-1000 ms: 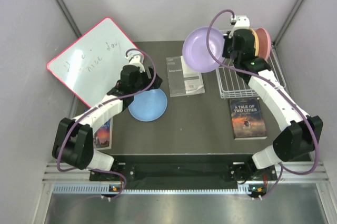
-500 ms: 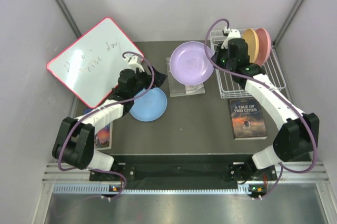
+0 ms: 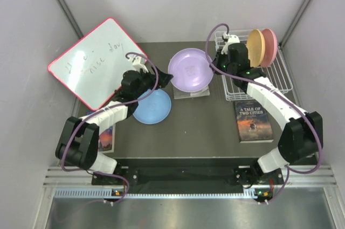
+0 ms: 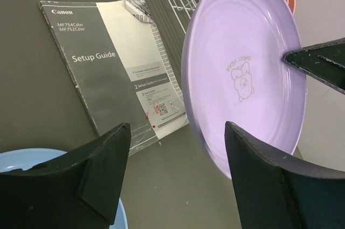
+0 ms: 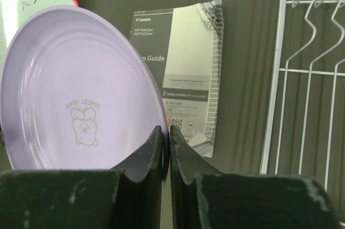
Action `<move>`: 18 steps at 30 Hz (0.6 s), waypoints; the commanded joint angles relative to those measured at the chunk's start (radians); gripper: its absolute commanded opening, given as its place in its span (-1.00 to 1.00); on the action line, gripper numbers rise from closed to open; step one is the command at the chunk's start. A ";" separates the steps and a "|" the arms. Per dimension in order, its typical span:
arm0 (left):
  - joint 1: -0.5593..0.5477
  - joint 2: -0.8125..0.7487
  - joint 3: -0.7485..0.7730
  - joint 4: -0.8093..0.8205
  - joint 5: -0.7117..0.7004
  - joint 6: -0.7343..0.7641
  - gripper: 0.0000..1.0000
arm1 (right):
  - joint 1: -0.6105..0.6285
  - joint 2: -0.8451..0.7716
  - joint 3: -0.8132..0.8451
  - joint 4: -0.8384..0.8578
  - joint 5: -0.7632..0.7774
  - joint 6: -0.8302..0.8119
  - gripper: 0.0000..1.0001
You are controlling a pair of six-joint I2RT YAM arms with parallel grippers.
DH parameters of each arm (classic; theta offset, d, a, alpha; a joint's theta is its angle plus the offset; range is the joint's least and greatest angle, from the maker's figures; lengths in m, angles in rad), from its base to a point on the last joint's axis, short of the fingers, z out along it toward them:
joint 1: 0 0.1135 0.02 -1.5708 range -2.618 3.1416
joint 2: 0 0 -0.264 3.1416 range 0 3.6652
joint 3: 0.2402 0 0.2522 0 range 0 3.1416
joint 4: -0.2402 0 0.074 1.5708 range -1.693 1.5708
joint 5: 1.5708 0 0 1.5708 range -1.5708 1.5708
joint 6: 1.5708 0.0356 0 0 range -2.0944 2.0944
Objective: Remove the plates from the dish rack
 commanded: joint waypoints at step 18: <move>-0.013 0.036 -0.010 0.051 -0.001 0.014 -0.36 | 0.035 -0.026 -0.032 0.089 -0.100 0.047 -1.00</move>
